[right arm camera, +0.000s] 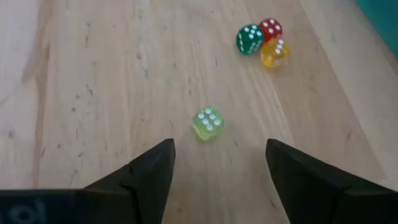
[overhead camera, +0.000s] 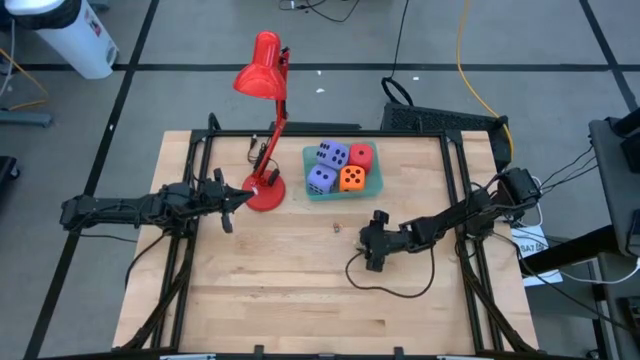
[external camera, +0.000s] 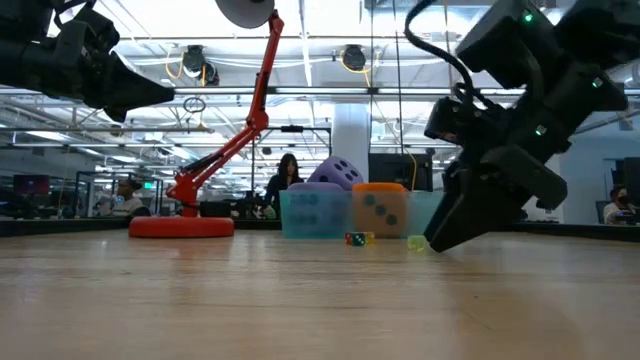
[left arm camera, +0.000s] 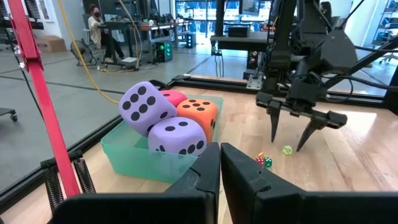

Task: Pick & Place Dice
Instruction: Put the light green small die into the green bin

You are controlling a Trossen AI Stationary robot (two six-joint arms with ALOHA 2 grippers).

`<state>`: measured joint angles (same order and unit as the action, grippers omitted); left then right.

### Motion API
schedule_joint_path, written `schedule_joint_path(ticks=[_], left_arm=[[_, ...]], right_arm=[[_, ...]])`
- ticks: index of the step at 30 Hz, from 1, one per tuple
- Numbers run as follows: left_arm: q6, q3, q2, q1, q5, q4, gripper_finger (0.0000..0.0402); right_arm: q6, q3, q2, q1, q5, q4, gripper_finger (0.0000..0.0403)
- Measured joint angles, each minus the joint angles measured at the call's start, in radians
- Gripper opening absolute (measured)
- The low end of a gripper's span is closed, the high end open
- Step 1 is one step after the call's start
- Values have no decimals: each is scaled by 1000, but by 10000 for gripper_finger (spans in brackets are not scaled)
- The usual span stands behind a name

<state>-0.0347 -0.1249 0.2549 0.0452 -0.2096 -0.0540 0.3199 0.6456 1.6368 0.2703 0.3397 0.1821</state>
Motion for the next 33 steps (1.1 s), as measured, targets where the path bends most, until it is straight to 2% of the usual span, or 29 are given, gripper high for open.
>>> schedule_joint_path(ticks=[6,14,24,33], left_arm=[[0,0,0,0,0,0,26],[1,0,0,0,0,0,26],[6,0,0,0,-1,0,26],[5,0,0,0,-1,9,26]], right_arm=[[-107,-151,8,0,-36,371,241],[-73,-269,30,-28,-57,608,229],[-87,-213,163,-35,-52,685,228],[-93,-212,168,-35,-52,662,222]])
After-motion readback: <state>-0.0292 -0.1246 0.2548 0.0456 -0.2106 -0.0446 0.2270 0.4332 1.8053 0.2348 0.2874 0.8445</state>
